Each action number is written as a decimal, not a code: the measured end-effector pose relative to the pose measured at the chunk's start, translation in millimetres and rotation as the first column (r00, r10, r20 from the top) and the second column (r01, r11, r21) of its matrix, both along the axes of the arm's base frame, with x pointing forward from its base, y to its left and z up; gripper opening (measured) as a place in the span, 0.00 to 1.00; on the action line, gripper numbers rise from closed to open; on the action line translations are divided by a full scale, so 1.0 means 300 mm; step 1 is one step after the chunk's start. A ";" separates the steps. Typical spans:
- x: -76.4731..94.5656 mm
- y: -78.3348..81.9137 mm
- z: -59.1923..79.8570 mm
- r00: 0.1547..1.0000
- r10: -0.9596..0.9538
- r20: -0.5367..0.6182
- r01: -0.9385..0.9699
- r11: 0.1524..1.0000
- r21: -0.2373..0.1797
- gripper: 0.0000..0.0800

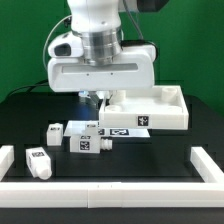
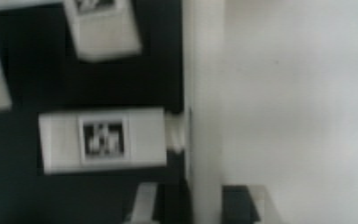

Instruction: Assemble one leg

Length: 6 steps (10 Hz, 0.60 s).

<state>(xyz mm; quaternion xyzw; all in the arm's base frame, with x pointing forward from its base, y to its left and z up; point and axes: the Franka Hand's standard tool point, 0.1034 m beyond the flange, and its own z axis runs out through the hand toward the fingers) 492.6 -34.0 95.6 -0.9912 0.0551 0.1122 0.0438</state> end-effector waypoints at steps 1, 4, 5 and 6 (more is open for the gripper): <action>0.034 0.003 -0.003 1.000 0.026 0.003 -0.026 1.000 0.003 0.07; 0.022 0.002 -0.016 1.000 0.023 0.000 -0.023 1.000 0.001 0.07; 0.033 0.000 -0.025 1.000 0.020 -0.005 -0.020 1.000 -0.003 0.07; 0.099 -0.004 -0.041 1.000 0.021 -0.011 -0.021 1.000 -0.012 0.07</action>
Offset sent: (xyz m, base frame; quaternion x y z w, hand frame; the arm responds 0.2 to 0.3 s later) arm 0.0000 0.0000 0.0000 0.0000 0.0000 0.0000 1.0000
